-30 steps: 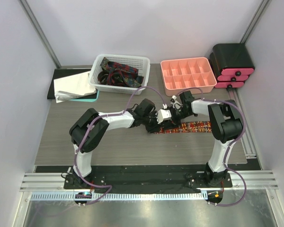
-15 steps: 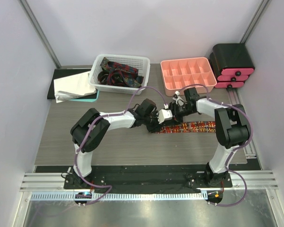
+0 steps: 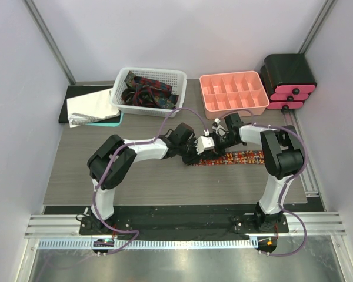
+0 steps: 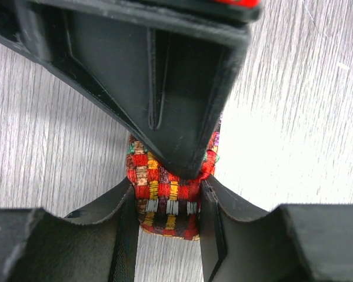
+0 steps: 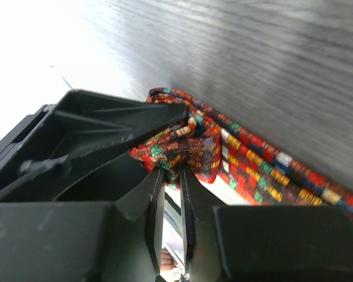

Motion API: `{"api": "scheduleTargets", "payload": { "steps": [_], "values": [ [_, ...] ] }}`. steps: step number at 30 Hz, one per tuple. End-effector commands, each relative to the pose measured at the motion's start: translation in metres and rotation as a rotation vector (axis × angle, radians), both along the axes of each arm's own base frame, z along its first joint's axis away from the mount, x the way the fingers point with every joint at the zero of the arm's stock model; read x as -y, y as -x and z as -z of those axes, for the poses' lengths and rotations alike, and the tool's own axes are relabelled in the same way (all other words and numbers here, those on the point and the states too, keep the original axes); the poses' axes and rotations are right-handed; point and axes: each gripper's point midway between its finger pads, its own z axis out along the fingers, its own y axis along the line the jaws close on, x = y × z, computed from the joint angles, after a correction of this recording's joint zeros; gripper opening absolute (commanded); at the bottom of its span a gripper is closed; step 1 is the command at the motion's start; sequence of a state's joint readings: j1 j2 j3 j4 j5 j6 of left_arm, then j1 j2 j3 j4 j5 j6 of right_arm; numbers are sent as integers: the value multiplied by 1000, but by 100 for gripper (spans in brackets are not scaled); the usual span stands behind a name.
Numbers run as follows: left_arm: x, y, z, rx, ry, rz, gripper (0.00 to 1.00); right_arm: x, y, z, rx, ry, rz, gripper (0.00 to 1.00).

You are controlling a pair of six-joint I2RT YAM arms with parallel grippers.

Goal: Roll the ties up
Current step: Roll the tie at the center of the board.

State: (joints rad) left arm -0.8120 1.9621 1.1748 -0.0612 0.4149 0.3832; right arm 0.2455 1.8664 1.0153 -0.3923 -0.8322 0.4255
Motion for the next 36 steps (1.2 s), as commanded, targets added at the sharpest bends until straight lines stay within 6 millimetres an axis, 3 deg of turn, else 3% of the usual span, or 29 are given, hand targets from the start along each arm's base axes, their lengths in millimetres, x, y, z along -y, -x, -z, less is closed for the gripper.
{"api": "scheduleTargets", "payload": {
  "steps": [1,9,13,14,15,20,27,36],
  "values": [
    [-63,59,59,-222,-263,19,30,10,5,42,-57,101,50,19],
    [-56,49,14,-173,-80,31,59,19,15,71,-105,175,59,4],
    [-56,38,-8,-144,45,12,69,21,16,77,-116,190,57,1],
    [-57,42,-13,-155,81,12,71,22,16,78,-119,194,56,1],
    [-55,41,-18,-138,110,12,78,23,16,81,-124,207,54,1],
    [-40,32,-30,-31,251,44,81,20,14,85,-122,221,42,1],
    [-21,14,-24,43,315,27,81,15,14,83,-140,207,25,1],
    [-22,-7,-13,144,306,-70,82,16,23,82,-149,208,-10,1]
  ]
}}
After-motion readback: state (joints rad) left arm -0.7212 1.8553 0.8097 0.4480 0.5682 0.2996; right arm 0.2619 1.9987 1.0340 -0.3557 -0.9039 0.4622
